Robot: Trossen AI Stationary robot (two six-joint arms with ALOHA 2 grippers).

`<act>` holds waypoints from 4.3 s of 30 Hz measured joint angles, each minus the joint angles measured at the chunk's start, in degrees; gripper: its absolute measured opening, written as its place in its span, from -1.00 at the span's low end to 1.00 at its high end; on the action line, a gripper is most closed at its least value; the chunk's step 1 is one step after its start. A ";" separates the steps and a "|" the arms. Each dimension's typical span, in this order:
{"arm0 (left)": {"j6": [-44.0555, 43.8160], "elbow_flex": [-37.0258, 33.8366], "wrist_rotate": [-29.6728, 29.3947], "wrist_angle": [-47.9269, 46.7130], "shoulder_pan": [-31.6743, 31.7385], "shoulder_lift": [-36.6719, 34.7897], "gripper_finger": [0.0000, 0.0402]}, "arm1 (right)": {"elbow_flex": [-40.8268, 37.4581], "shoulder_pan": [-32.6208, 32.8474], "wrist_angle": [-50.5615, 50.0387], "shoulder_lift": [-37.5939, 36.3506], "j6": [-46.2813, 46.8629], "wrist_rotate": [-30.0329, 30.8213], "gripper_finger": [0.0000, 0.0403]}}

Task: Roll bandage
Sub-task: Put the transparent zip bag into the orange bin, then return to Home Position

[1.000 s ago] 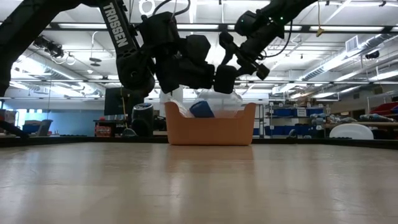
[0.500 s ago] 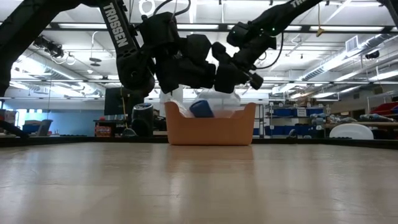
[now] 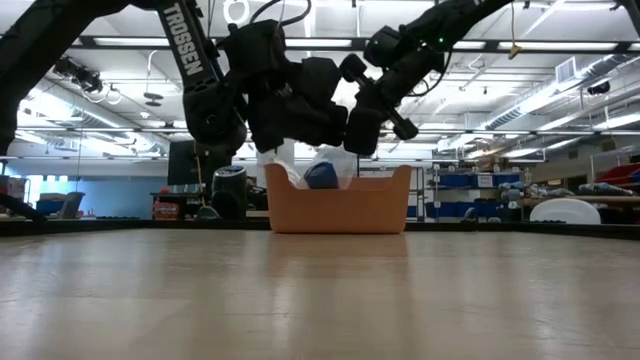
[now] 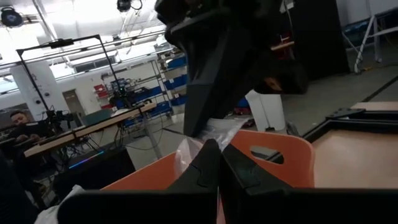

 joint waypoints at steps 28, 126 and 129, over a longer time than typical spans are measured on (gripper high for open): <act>-18.26 -19.81 37.42 -22.43 -5.60 -32.54 -0.60 | 0.02 -0.87 -3.49 -5.79 -14.19 1.10 -1.00; -22.08 -40.73 63.00 -68.43 6.67 -85.97 -0.96 | -44.66 16.84 36.41 -41.37 -69.16 5.37 -0.99; -22.89 -45.00 62.88 -64.45 6.66 -89.46 -0.96 | -52.06 16.92 40.37 -49.18 -67.69 5.96 -0.99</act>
